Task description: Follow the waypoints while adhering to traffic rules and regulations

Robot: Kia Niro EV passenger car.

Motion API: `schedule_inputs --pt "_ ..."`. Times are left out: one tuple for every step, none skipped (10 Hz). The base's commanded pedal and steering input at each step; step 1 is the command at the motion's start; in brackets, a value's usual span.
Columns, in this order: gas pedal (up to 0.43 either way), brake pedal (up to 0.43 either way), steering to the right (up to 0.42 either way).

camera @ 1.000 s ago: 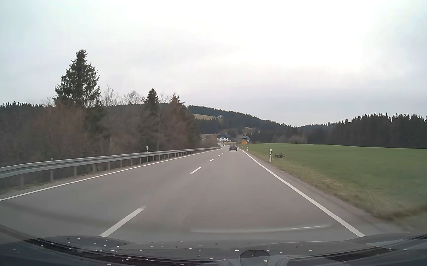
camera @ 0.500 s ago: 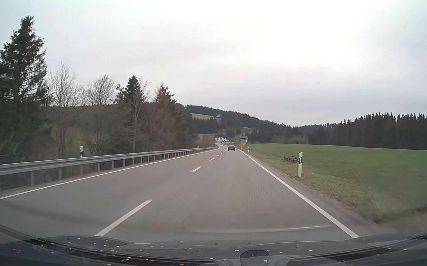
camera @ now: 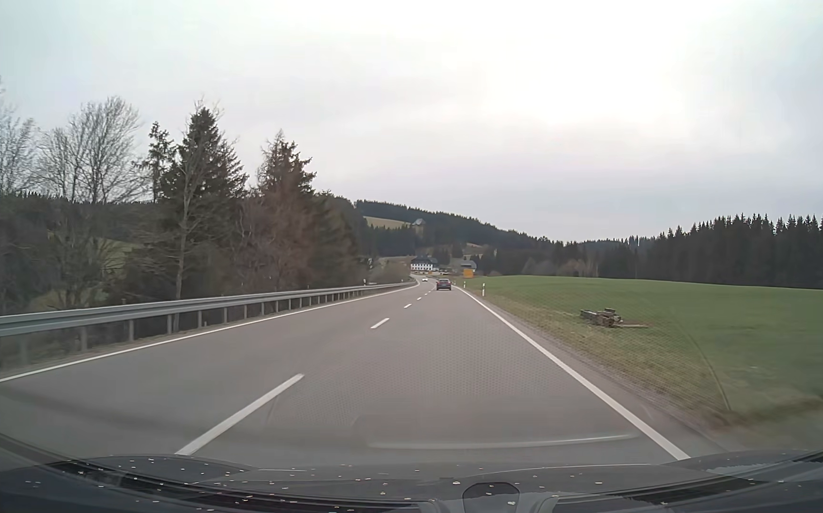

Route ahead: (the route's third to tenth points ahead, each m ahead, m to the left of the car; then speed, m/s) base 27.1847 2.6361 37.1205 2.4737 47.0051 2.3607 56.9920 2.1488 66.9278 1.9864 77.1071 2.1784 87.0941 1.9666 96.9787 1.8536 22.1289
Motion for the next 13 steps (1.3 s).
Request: schedule_inputs --pt "0.0 0.0 0.003" --pt "0.0 0.0 0.003" --pt "0.0 0.0 0.003" --pt "0.0 0.0 0.003" --pt "0.0 0.0 0.003" --pt "0.0 0.0 0.003" --pt "0.0 0.0 0.003" --pt "0.0 0.0 0.003" --pt "0.028 0.0 0.003" --pt "0.028 0.0 0.003" --pt "0.028 0.0 0.002" --pt "0.028 0.0 0.002" --pt "0.028 0.0 0.002"
